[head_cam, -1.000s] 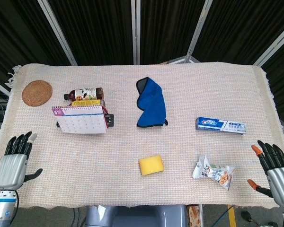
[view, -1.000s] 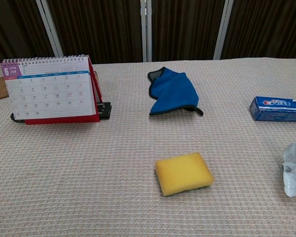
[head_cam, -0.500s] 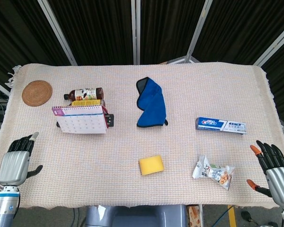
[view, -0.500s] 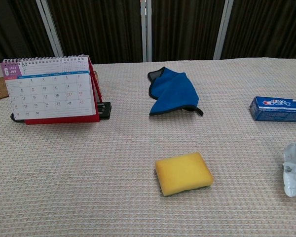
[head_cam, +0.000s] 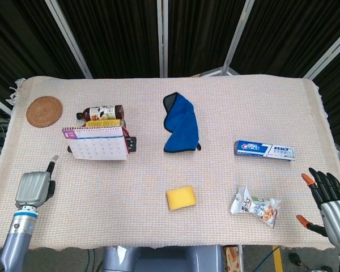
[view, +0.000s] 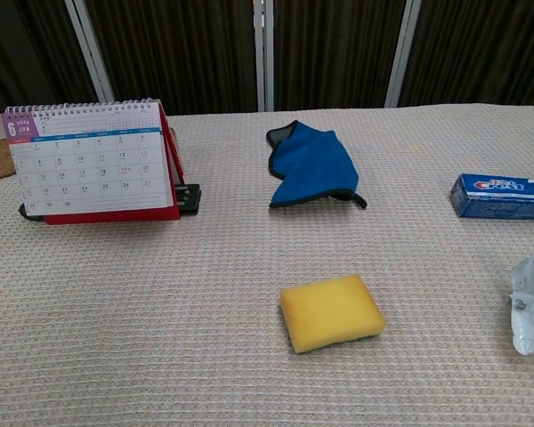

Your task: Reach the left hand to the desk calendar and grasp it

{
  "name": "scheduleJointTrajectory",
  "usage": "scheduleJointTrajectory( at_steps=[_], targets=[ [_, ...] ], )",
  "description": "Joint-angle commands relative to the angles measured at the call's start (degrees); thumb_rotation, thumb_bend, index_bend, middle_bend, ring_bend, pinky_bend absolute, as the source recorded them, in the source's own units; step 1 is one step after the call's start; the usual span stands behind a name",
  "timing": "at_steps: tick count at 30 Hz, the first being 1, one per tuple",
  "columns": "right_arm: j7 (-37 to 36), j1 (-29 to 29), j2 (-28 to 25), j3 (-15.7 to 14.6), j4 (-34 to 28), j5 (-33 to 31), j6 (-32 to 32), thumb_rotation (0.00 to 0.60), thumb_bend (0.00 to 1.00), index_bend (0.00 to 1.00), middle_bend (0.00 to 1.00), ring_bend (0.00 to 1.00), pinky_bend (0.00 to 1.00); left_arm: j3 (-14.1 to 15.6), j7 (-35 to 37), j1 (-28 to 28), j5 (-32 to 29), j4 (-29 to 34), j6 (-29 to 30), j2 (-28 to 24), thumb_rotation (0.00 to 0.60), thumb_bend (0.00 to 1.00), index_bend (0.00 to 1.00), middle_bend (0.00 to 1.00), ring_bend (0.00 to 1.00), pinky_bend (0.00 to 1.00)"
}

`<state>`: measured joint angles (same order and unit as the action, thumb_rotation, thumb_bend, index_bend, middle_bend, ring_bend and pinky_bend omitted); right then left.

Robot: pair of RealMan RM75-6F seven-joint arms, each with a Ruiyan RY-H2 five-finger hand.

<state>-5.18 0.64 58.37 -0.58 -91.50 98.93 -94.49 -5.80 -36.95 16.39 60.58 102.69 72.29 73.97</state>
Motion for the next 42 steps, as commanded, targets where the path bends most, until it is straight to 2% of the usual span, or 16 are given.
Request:
scheduleJointTrajectory(
  at_steps=[1, 11, 21, 35, 39, 42],
  targets=[
    [-0.06, 0.03, -0.03, -0.05, 0.00, -0.01, 0.13, 0.600, 0.03, 0.00, 0.00, 0.00, 0.00, -0.94, -2.59, 2.71, -4.63, -2.27, -3.54, 1.34, 0.600, 0.64, 0.00, 0.70, 0.65, 0.57],
    [-0.08, 0.03, -0.04, -0.03, -0.02, 0.13, 0.00, 0.600, 0.04, 0.00, 0.00, 0.00, 0.00, -1.50, -6.34, 6.94, -12.31, -6.97, -7.31, 4.90, 0.600, 0.64, 0.00, 0.70, 0.65, 0.57],
    [-0.43, -0.01, -0.17, 0.02, 0.02, -0.02, -0.04, 0.600, 0.04, 0.00, 0.00, 0.00, 0.00, -1.96, -9.14, 10.90, -16.17, -10.59, -9.08, 8.77, 0.600, 0.64, 0.00, 0.70, 0.65, 0.57],
    [-0.39, 0.11, 0.07, 0.00, 0.31, -0.12, 0.31, 0.600, 0.03, 0.00, 0.00, 0.00, 0.00, -3.09, -11.93, 16.13, -17.41, -11.37, -8.55, 12.21, 0.600, 0.64, 0.00, 0.70, 0.65, 0.57],
    [-0.14, 0.14, 0.22, -0.06, 0.38, -0.06, 0.44, 0.600, 0.03, 0.00, 0.00, 0.00, 0.00, -3.29, -11.75, 16.84, -16.01, -9.77, -7.04, 12.39, 0.600, 0.64, 0.00, 0.70, 0.65, 0.57],
    [-0.13, 0.12, 0.26, -0.05, 0.39, -0.07, 0.39, 0.600, 0.03, 0.00, 0.00, 0.00, 0.00, -3.62, -10.55, 16.92, -13.63, -8.42, -5.31, 12.20, 0.600, 0.64, 0.05, 0.70, 0.65, 0.57]
  ],
)
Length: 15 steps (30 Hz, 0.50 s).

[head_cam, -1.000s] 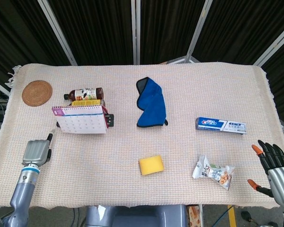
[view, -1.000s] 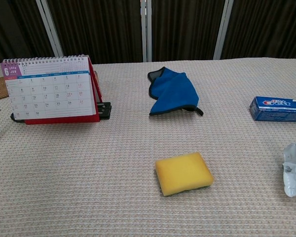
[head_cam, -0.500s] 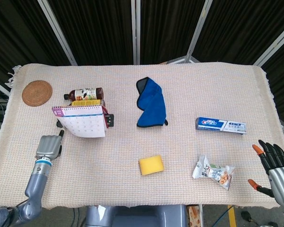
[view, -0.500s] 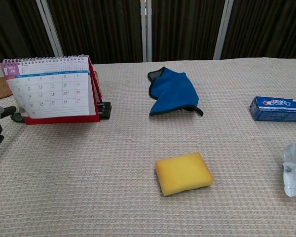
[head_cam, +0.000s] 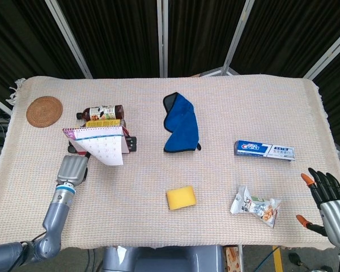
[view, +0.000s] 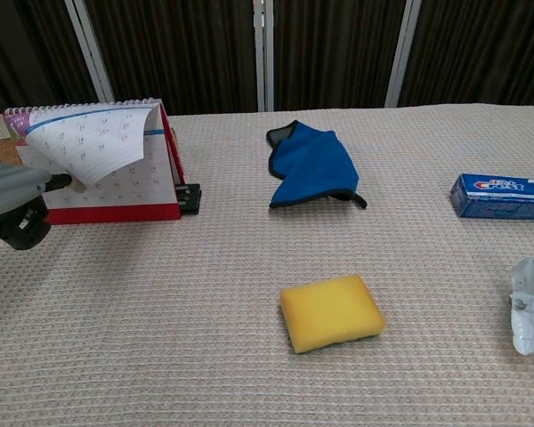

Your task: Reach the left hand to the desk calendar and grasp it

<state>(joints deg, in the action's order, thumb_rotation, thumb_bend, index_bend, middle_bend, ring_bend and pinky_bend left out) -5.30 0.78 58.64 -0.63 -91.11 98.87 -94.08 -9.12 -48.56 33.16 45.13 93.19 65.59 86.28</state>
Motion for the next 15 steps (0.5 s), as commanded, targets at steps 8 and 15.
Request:
scheduleJointTrajectory(
  at_steps=[8, 15],
  targets=[
    [0.29, -0.08, 0.08, -0.10, -0.04, 0.14, -0.05, 0.600, 0.03, 0.00, 0.00, 0.00, 0.00, -1.70, 10.42, -1.65, 13.90, 3.01, 8.49, -1.33, 0.600, 0.64, 0.12, 0.52, 0.52, 0.51],
    [0.92, -0.12, 0.33, -0.24, -0.15, 0.35, 0.02, 0.600, 0.04, 0.00, 0.00, 0.00, 0.00, -2.45, 15.20, -2.96, 20.85, 3.21, 12.90, -3.80, 0.600, 0.54, 0.01, 0.12, 0.21, 0.30]
  ],
)
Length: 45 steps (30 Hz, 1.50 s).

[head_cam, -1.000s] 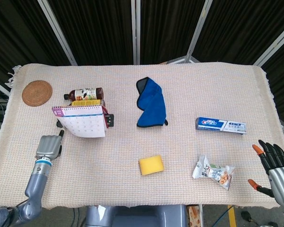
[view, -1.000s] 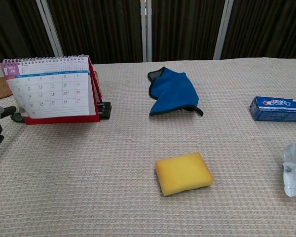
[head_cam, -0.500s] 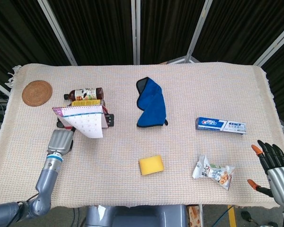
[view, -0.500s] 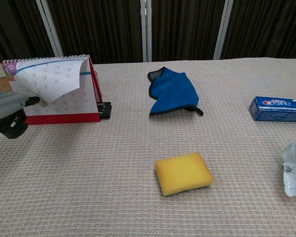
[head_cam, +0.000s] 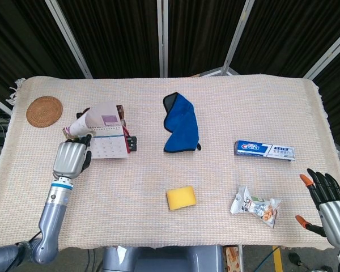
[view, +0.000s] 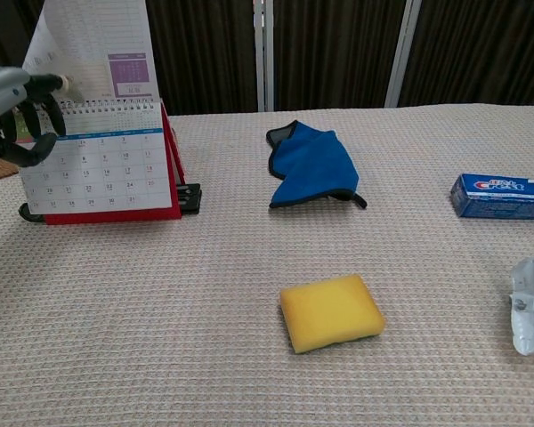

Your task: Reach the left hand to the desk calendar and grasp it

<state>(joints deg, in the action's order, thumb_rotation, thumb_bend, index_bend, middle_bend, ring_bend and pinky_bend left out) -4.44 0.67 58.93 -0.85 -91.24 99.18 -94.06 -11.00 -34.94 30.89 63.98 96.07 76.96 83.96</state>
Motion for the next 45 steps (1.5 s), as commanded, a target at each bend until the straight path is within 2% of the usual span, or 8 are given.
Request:
scheduleJointTrajectory(
  at_steps=[1, 5, 13, 21, 28, 37, 41, 45],
  targets=[
    [0.15, -0.02, 0.05, -0.04, -0.02, 0.08, 0.00, 0.600, 0.04, 0.00, 0.00, 0.00, 0.00, -0.66, 1.55, -0.68, 2.09, 0.41, 1.45, -1.98, 0.600, 0.50, 0.00, 0.06, 0.15, 0.24],
    [0.36, -0.05, 0.14, -0.09, -0.07, 0.20, -0.05, 0.600, 0.03, 0.00, 0.00, 0.00, 0.00, -1.36, 0.75, -0.27, 0.74, 1.46, -0.33, -4.85, 0.600, 0.34, 0.00, 0.00, 0.01, 0.12],
    [0.01, 0.04, 0.17, 0.07, 0.13, -0.22, 0.14, 0.600, 0.03, 0.00, 0.00, 0.00, 0.00, -3.46, -1.60, 2.38, -8.59, 1.22, -8.26, -8.77, 0.600, 0.10, 0.00, 0.00, 0.00, 0.01],
    [-0.41, 0.36, 0.32, 0.29, 0.72, -1.20, 1.07, 0.600, 0.03, 0.00, 0.00, 0.00, 0.00, -3.85, -2.17, 4.91, -18.93, 0.04, -16.22, -11.48, 0.600, 0.08, 0.00, 0.00, 0.00, 0.00],
    [0.00, 0.42, 0.57, 0.21, 0.73, -1.18, 1.31, 0.600, 0.03, 0.00, 0.00, 0.00, 0.00, -2.80, 0.53, 5.43, -22.89, -1.99, -20.10, -11.04, 0.600, 0.08, 0.00, 0.00, 0.00, 0.01],
    [0.02, 0.25, 0.51, 0.16, 0.51, -0.82, 0.77, 0.600, 0.03, 0.00, 0.00, 0.00, 0.00, -1.98, 4.72, 4.84, -19.79, -2.27, -18.63, -10.95, 0.600, 0.09, 0.00, 0.00, 0.00, 0.03],
    [-0.12, 0.20, 0.47, 0.14, 0.61, -0.56, 0.47, 0.600, 0.04, 0.00, 0.00, 0.00, 0.00, -2.67, 10.70, 2.10, -11.32, -0.65, -11.62, -11.02, 0.600, 0.09, 0.00, 0.00, 0.00, 0.02],
    [-0.06, 0.08, 0.52, 0.08, 0.73, -0.15, 0.01, 0.600, 0.03, 0.00, 0.00, 0.00, 0.00, -1.38, 14.54, -1.18, -2.95, 1.21, -4.62, -11.64, 0.600, 0.09, 0.00, 0.00, 0.00, 0.01]
  ],
)
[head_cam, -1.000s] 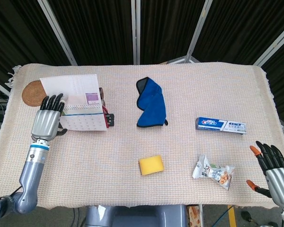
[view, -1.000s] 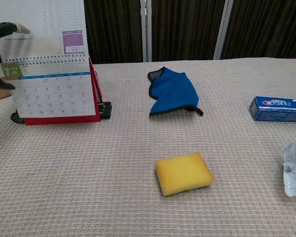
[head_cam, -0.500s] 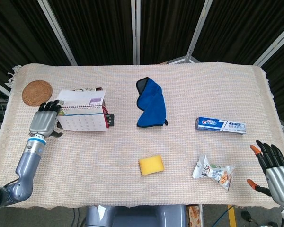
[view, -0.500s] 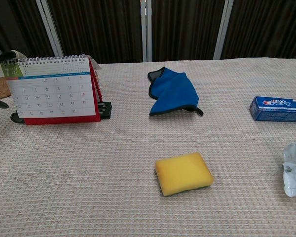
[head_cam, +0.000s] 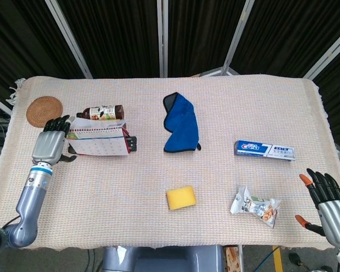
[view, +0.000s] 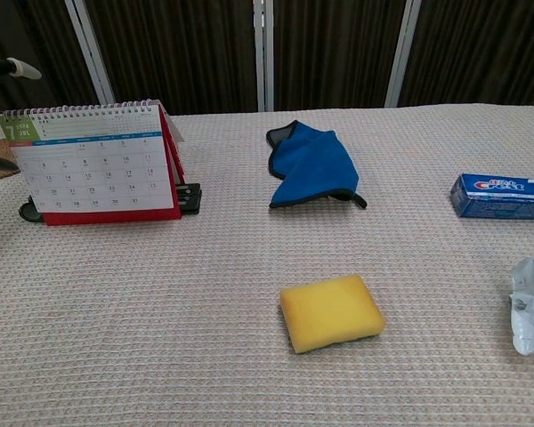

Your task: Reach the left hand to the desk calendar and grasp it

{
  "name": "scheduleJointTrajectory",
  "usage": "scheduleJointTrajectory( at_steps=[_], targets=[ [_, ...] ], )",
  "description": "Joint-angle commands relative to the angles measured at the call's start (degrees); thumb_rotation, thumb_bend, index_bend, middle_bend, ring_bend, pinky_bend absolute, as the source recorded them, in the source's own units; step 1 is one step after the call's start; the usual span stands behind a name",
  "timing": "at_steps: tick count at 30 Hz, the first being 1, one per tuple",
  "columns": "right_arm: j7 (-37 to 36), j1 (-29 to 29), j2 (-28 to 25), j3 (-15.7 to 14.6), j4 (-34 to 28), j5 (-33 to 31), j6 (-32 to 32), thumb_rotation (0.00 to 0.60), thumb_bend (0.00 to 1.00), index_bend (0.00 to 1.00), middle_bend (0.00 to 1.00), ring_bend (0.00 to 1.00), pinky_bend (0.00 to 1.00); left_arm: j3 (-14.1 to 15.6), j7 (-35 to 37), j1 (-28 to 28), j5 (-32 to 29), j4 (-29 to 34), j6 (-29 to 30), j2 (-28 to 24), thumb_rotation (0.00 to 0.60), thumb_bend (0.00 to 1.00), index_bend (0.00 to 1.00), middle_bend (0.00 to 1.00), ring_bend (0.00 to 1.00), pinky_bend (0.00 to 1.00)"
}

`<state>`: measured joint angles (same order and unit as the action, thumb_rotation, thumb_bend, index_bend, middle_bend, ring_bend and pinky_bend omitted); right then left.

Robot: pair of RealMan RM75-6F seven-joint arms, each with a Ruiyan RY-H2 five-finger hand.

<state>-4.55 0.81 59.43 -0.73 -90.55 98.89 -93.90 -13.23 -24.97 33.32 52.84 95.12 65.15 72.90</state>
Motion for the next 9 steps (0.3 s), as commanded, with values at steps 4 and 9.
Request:
scheduleJointTrajectory(
  at_steps=[4, 9],
  targets=[
    [0.30, -0.14, 0.06, 0.00, 0.00, 0.41, -0.54, 0.600, 0.03, 0.00, 0.00, 0.00, 0.00, 4.87, 4.97, -7.96, 16.24, 5.11, 14.24, -1.83, 0.600, 0.09, 0.00, 0.00, 0.00, 0.00],
    [0.81, -0.21, 0.18, 0.15, -0.11, 0.31, -0.72, 0.600, 0.03, 0.00, 0.00, 0.00, 0.00, 10.91, 2.46, -13.84, 20.75, 9.15, 19.97, -2.81, 0.600, 0.09, 0.00, 0.00, 0.00, 0.00]
  ],
)
